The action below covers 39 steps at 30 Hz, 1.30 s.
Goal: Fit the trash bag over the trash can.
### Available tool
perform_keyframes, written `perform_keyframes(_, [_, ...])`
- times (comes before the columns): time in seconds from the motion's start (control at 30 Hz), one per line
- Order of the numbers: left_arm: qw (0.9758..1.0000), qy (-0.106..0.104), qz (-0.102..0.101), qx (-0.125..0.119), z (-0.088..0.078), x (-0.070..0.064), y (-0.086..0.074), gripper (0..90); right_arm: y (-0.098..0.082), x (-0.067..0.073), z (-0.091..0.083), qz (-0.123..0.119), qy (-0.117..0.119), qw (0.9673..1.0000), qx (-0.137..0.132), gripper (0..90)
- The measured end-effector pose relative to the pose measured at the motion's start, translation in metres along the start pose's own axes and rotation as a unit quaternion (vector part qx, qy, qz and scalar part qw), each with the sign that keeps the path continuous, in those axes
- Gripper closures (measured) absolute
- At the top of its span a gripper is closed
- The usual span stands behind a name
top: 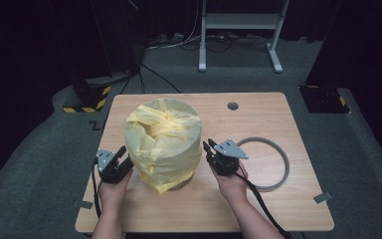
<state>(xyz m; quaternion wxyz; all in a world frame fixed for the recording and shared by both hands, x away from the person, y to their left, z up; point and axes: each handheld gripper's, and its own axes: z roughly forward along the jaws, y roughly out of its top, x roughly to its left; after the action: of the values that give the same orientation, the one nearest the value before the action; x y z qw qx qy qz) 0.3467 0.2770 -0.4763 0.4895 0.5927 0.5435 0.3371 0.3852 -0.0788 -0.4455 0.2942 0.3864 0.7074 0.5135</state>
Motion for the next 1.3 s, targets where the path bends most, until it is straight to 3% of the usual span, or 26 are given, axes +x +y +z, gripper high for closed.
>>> perform_keyframes(0.13, [0.9997, 0.012, 0.016, -0.017, -0.011, 0.001, 0.004, 52.2, -0.004, -0.009, -0.018, -0.002, -0.005, 0.9999, -0.015, 70.9])
perform_keyframes(0.27, [0.9994, 0.009, 0.012, -0.03, -0.02, 0.002, 0.003, 48.2, -0.01, -0.022, -0.035, -0.004, -0.013, 0.9997, -0.022, 68.2])
perform_keyframes(0.3, [0.9993, 0.009, 0.018, -0.031, -0.022, 0.002, 0.001, 48.2, -0.012, -0.026, -0.039, -0.005, -0.016, 0.9996, -0.021, 67.3])
perform_keyframes(0.37, [0.9991, 0.011, 0.034, -0.02, -0.024, -0.001, -0.001, 46.9, -0.017, -0.034, -0.047, -0.009, -0.023, 0.9995, -0.02, 65.7])
perform_keyframes(0.47, [0.9993, 0.016, 0.032, -0.009, -0.029, -0.001, -0.009, 46.9, -0.027, -0.052, -0.063, -0.013, -0.036, 0.9992, -0.013, 62.2])
perform_keyframes(0.57, [0.9984, 0.032, 0.046, 0.009, -0.034, 0.0, -0.017, 46.3, -0.039, -0.068, -0.077, -0.014, -0.046, 0.9988, 0.0, 58.6])
perform_keyframes(0.7, [0.9979, 0.04, 0.035, 0.039, -0.036, 0.003, -0.026, 45.5, -0.054, -0.088, -0.09, -0.014, -0.058, 0.9981, 0.017, 53.9])
perform_keyframes(0.8, [0.9967, 0.044, 0.031, 0.06, -0.033, 0.005, -0.034, 43.9, -0.064, -0.102, -0.095, 0.001, -0.065, 0.9976, 0.023, 50.4])
perform_keyframes(0.9, [0.9947, 0.048, 0.023, 0.088, -0.024, 0.006, -0.04, 41.4, -0.071, -0.11, -0.096, 0.004, -0.069, 0.9971, 0.031, 48.1])
perform_keyframes(1.0, [0.9896, 0.055, 0.032, 0.129, -0.016, 0.003, -0.042, 39.0, -0.076, -0.115, -0.097, -0.014, -0.075, 0.9961, 0.044, 47.4])
perform_keyframes(1.17, [0.9844, 0.065, 0.037, 0.159, -0.007, -0.002, -0.046, 36.7, -0.082, -0.119, -0.098, -0.021, -0.073, 0.9959, 0.048, 43.9])
perform_keyframes(1.3, [0.9794, 0.072, 0.04, 0.184, -0.001, -0.002, -0.051, 34.9, -0.088, -0.117, -0.092, -0.027, -0.062, 0.9939, 0.087, 40.4])
